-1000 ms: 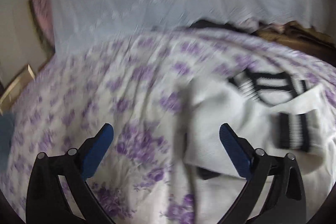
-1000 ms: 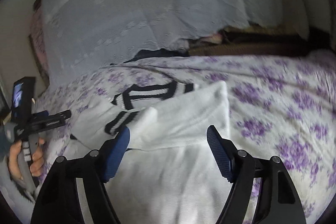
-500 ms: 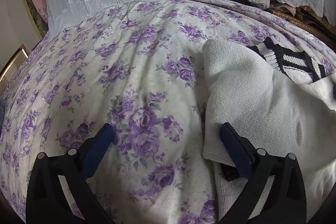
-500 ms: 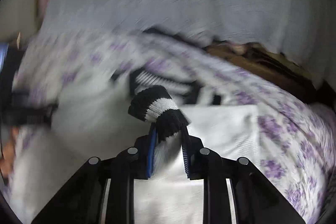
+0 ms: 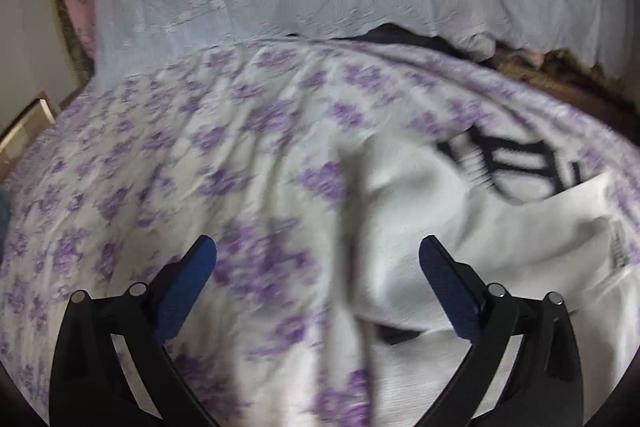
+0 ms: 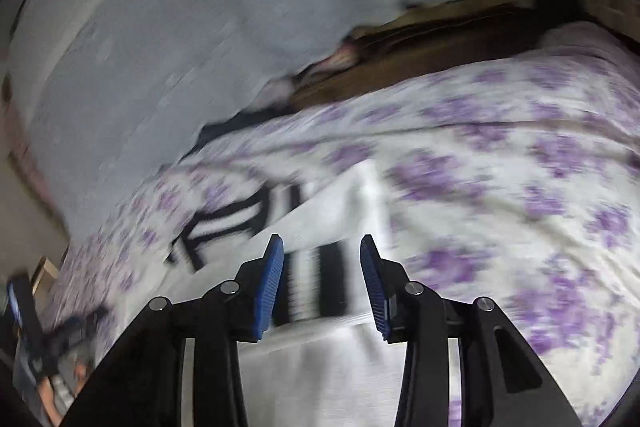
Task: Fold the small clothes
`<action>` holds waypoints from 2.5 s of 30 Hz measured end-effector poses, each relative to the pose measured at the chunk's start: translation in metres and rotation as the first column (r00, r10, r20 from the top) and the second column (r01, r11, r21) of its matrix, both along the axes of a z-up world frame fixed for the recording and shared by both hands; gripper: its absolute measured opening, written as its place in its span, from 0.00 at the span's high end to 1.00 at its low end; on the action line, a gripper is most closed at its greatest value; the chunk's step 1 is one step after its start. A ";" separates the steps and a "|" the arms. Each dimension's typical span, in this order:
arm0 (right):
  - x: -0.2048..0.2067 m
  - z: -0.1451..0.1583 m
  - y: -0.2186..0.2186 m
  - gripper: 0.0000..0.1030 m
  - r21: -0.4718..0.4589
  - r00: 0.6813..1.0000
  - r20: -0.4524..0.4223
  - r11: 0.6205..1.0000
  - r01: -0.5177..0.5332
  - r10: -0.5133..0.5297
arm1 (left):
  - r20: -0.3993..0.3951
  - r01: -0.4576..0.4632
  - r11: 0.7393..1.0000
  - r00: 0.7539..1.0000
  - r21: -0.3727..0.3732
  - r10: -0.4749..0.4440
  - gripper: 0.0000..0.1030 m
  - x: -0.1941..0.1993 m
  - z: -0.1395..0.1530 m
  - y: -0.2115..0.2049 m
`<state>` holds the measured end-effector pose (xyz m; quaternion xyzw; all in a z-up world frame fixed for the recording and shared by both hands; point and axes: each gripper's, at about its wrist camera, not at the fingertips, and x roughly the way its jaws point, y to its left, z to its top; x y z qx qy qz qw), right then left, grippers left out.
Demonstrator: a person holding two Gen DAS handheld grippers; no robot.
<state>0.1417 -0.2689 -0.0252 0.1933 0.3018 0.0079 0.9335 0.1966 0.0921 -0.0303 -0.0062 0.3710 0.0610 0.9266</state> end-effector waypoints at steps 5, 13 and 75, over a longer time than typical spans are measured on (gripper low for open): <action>0.041 -0.009 0.051 0.59 -0.097 0.985 -0.094 0.983 -0.156 0.147 | -0.006 0.077 0.986 0.997 0.146 -0.077 0.04 0.036 0.005 -0.054; 0.018 -0.020 0.037 0.57 -0.082 0.983 -0.076 0.981 -0.174 0.168 | -0.144 -0.048 0.997 0.989 -0.066 0.038 0.04 0.077 -0.043 -0.009; 0.077 -0.013 0.088 0.84 -0.198 0.959 -0.082 0.938 -0.283 0.272 | 0.037 -0.051 0.998 0.998 0.024 0.050 0.04 0.051 -0.024 -0.022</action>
